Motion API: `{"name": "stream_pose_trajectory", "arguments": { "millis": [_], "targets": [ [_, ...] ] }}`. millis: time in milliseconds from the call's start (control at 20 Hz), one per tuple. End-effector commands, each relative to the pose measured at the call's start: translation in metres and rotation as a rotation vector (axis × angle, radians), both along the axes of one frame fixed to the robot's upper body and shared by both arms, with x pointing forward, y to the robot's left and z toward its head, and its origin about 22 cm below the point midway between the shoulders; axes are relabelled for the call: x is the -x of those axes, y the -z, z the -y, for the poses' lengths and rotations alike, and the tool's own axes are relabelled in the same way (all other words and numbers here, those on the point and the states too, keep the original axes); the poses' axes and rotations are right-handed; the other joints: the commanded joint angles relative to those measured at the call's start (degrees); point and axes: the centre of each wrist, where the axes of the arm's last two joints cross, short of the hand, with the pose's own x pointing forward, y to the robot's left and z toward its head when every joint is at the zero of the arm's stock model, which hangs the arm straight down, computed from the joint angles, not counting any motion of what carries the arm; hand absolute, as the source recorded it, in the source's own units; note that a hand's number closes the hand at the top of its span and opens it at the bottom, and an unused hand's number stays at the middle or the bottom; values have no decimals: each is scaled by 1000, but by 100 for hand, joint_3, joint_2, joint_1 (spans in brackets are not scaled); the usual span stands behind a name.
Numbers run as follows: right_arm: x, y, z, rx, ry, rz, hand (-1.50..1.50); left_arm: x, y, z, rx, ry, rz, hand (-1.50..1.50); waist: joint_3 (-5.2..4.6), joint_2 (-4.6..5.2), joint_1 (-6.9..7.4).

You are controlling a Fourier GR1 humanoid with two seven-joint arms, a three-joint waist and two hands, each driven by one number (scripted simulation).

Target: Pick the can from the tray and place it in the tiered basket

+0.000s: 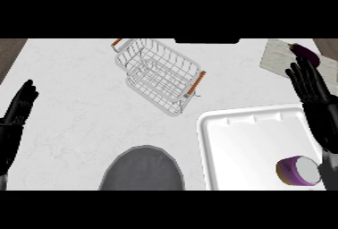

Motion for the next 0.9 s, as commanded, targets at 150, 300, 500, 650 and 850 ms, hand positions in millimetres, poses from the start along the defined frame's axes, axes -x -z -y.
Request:
{"name": "stream_pose_trajectory", "arguments": {
  "millis": [150,300,500,650,850],
  "targets": [
    [27,-28,80,118,340,50,150,29,67,12,191,-179,-275,0,90,-253,-250],
    [57,-13,153,313,815,-135,150,47,91,16,252,-253,-362,0,-7,-99,-770],
    [77,19,146,-202,1089,-50,-150,48,112,46,328,-265,-433,0,98,-261,-559],
    [129,2,139,-154,1060,31,-150,41,120,62,316,-236,-436,0,92,-267,-280],
    [169,-36,120,-54,963,-105,-150,29,112,67,324,-209,-441,0,86,-252,-169]
  ]
}}
